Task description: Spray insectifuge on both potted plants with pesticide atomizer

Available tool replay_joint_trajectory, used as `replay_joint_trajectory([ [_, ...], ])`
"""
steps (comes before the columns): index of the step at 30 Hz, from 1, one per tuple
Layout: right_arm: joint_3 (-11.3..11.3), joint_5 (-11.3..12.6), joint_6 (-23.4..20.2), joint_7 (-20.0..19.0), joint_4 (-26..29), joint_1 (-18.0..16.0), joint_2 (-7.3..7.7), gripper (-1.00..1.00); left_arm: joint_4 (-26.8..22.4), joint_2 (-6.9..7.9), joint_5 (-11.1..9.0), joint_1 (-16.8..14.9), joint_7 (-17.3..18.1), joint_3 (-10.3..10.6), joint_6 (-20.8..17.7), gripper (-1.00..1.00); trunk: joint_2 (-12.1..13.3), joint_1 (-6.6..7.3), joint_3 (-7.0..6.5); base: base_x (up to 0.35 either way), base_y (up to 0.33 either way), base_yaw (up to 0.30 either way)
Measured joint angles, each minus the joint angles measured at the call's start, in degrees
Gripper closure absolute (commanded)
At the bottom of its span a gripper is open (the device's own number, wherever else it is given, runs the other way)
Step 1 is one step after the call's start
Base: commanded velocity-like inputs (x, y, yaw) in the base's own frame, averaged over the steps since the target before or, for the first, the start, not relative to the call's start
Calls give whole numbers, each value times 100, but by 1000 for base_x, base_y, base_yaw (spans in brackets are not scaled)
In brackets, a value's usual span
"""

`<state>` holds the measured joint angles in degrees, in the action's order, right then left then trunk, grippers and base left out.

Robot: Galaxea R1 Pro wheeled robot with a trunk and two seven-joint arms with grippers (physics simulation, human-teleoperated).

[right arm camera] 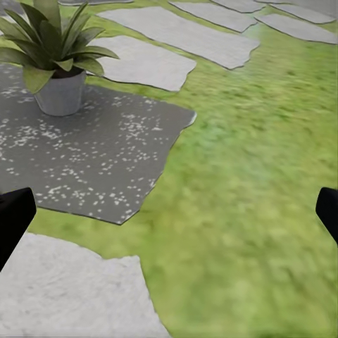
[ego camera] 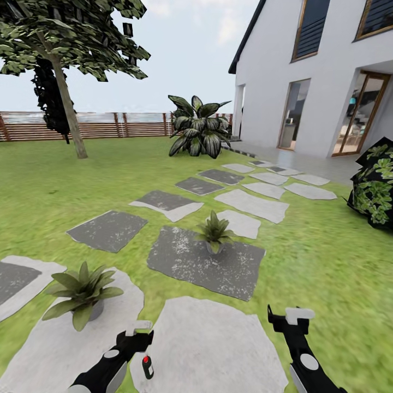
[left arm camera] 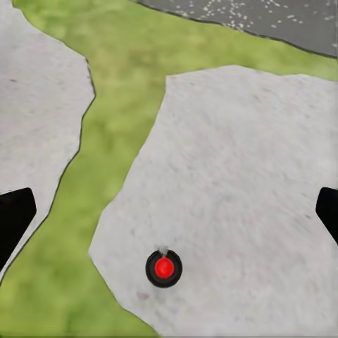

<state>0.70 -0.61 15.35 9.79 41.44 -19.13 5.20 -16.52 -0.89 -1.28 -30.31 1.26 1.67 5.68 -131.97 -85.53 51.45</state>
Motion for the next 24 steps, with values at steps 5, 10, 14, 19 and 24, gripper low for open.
replay_joint_trajectory([
  [5, 1, 5, 6, 0, 4, 0, -1, -100, 2, 5, -3, 2, 1, 1, -35, -100, -200, -110, 92, 0, 0, 0],
  [10, -5, 6, 2, 1, 14, 0, -1, -100, 2, 8, -7, 3, 1, 1, -45, -100, -401, -220, 215, 0, 0, 17],
  [14, -6, 6, -1, 1, 22, 0, -2, -100, 2, 15, -8, -4, 0, -5, -59, -100, -561, -308, 322, 0, 0, 66],
  [19, -8, 12, -7, 8, 24, -1, -3, -100, 2, 16, -5, -47, 0, -6, -130, -100, -762, -417, 457, 0, 0, 82],
  [24, -14, 14, -10, 11, 32, -1, -3, -100, -39, 11, 4, -132, -2, -13, -632, -100, -963, -527, 592, 0, 0, 89],
])
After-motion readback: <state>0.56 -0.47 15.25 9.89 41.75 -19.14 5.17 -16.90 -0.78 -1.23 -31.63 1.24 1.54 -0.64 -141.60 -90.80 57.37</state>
